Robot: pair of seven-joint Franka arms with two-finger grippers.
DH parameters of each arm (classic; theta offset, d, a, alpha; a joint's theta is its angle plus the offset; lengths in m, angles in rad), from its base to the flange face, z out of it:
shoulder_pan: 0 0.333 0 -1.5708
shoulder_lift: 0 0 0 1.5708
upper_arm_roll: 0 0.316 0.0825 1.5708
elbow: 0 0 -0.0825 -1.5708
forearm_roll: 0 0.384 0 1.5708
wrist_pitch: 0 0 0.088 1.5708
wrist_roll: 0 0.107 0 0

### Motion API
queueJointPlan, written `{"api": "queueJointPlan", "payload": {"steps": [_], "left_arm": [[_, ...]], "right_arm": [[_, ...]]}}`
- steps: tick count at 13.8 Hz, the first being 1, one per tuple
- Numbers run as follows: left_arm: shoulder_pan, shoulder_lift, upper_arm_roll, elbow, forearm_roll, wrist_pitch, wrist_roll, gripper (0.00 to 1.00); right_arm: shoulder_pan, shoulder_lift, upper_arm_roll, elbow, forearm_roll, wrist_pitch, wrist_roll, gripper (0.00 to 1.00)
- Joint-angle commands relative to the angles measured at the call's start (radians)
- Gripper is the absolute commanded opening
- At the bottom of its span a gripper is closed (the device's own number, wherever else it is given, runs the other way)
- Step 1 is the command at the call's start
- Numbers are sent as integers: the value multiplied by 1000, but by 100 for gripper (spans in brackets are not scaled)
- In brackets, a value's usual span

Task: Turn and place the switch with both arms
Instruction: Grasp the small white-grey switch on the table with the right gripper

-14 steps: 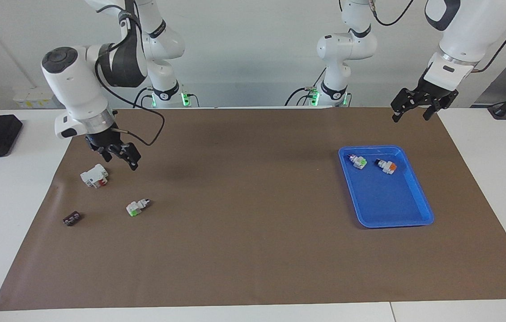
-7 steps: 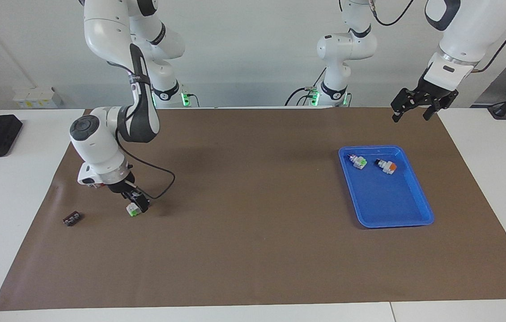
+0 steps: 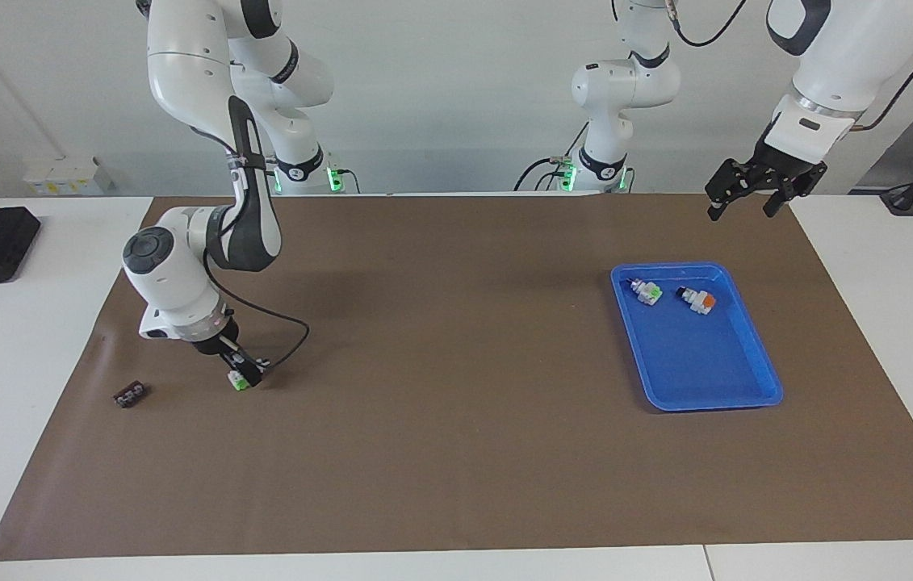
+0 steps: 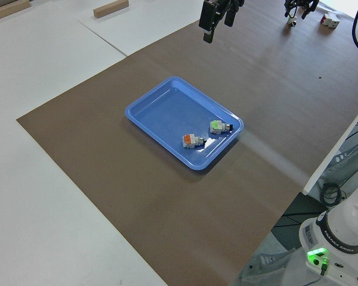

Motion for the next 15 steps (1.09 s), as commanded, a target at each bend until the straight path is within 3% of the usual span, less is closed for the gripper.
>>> {"api": "queueJointPlan", "payload": {"steps": [1,5,6,7,9,13,14,15], "left_arm": [[7,-25,-2,-29,10,4,4,100],[7,-25,-4,-29,10,4,4,100],[7,-25,-4,-29,10,4,4,100],[7,-25,-4,-29,10,4,4,100],[7,-25,-4,-29,10,4,4,100],[7,-25,-4,-29,10,4,4,100],[7,-25,-4,-29,10,4,4,100],[7,-25,-4,-29,10,4,4,100]], "right_arm": [[-10,19,8,-4,50,42,28,100],[-5,18,8,-4,53,33,28,95],[-5,16,8,-4,53,31,28,89],[-4,16,8,-4,53,31,28,70],[-4,15,8,-1,55,25,31,0],[-7,15,9,60,58,-64,86,0],[-8,13,16,83,81,-111,88,0],[-7,9,25,114,186,-144,91,0]]}}
